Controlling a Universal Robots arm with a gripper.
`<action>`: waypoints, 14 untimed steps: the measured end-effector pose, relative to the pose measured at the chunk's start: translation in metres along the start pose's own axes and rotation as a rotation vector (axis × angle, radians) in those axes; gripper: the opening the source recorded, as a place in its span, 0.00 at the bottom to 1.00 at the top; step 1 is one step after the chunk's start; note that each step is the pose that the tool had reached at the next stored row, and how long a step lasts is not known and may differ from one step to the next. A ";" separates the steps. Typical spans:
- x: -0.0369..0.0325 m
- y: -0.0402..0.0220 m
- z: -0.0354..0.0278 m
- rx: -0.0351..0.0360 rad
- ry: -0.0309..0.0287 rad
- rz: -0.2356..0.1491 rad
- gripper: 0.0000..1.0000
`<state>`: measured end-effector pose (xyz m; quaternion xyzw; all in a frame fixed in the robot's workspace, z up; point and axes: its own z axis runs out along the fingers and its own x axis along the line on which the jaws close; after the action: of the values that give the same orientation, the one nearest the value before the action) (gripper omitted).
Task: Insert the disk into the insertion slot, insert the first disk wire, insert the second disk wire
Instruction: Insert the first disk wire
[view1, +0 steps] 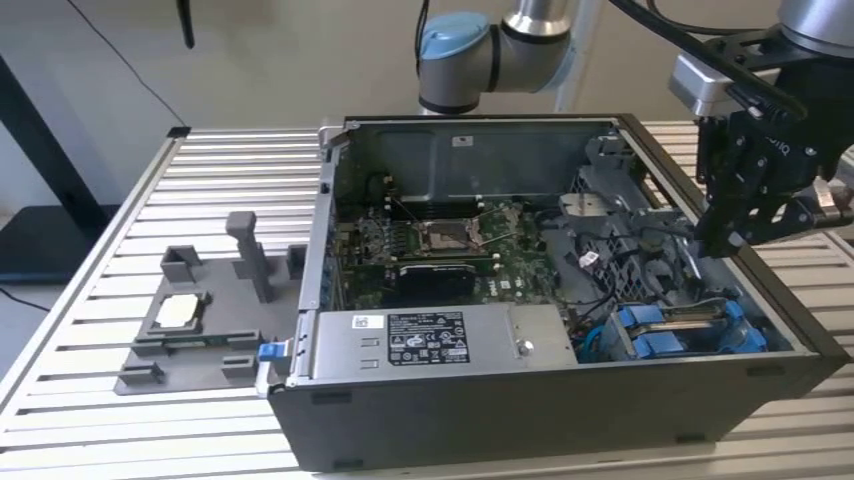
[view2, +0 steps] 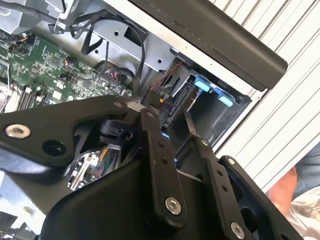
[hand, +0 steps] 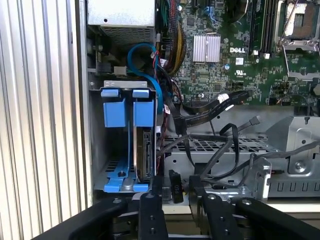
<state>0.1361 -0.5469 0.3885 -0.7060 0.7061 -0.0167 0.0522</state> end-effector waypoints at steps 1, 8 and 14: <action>0.0000 0.0000 0.0000 0.0001 0.0000 0.000 0.26; 0.0000 0.0000 0.0000 0.0000 0.0002 0.000 0.19; 0.0000 0.0000 -0.0001 0.0000 0.0005 0.000 0.19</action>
<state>0.1361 -0.5469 0.3885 -0.7060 0.7061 -0.0169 0.0520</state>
